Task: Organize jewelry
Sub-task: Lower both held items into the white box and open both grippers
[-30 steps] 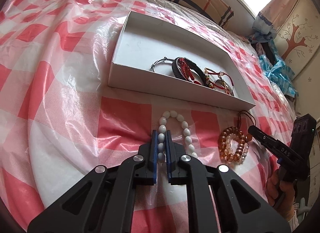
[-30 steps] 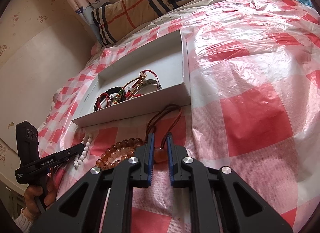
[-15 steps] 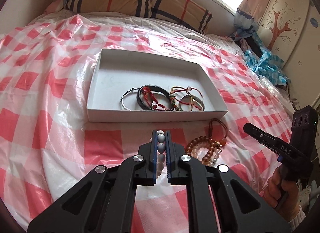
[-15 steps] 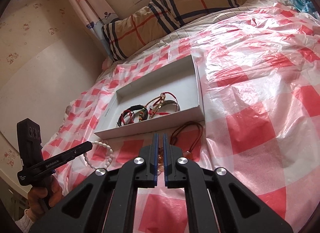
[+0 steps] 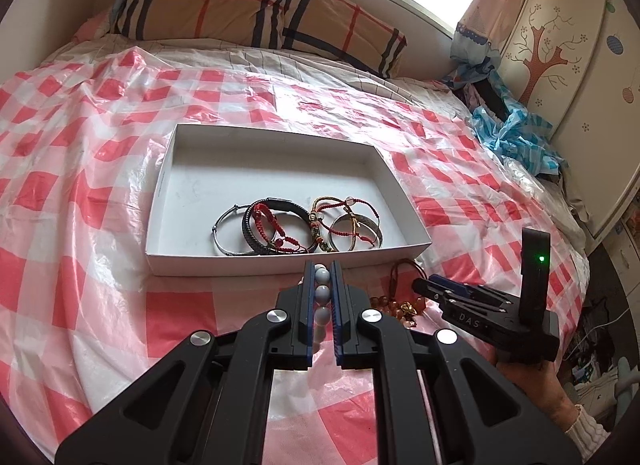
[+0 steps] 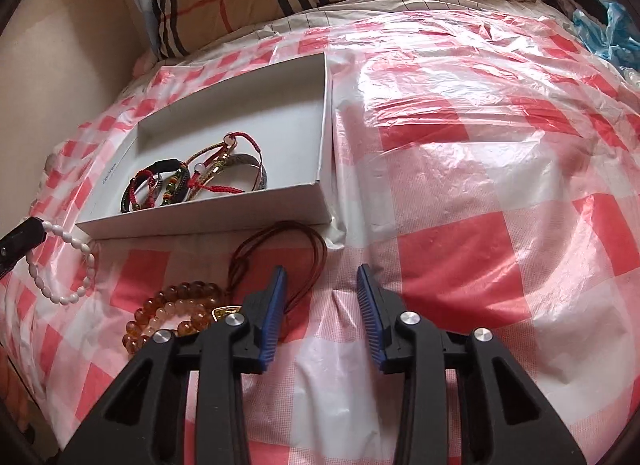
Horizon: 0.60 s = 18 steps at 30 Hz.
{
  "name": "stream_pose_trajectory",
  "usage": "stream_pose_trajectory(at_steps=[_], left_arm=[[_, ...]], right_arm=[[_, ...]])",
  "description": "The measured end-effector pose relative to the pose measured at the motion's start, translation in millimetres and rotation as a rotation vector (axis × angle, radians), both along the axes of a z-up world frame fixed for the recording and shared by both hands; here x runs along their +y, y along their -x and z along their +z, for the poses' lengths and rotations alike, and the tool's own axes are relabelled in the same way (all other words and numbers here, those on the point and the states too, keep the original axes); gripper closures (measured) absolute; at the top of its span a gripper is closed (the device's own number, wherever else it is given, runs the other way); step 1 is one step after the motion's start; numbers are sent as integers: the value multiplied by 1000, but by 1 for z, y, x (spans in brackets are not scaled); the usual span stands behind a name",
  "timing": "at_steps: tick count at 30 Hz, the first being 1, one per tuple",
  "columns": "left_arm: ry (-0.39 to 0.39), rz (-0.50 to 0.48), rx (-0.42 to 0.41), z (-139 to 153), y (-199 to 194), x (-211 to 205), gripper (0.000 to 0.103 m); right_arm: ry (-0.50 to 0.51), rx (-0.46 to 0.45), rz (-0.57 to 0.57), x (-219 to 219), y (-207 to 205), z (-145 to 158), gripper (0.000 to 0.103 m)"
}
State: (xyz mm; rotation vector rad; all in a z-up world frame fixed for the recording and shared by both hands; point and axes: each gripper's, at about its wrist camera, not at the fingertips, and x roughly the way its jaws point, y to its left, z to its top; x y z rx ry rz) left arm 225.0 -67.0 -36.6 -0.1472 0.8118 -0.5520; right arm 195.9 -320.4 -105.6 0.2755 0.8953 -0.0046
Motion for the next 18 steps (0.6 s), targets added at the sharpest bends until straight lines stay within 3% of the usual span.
stream_pose_trajectory(at_steps=[1, 4, 9, 18], left_arm=[[4, 1, -2, 1, -2, -1, 96], [18, -1, -10, 4, -7, -3, 96], [44, -5, -28, 12, -15, -5, 96], [92, -13, -40, 19, -35, -16, 96]], right_arm=[[-18, -4, 17, 0, 1, 0, 100], [-55, -29, 36, 1, 6, 5, 100], [-220, -142, 29, -11, 23, 32, 100], [-313, -249, 60, -9, 9, 78, 100]])
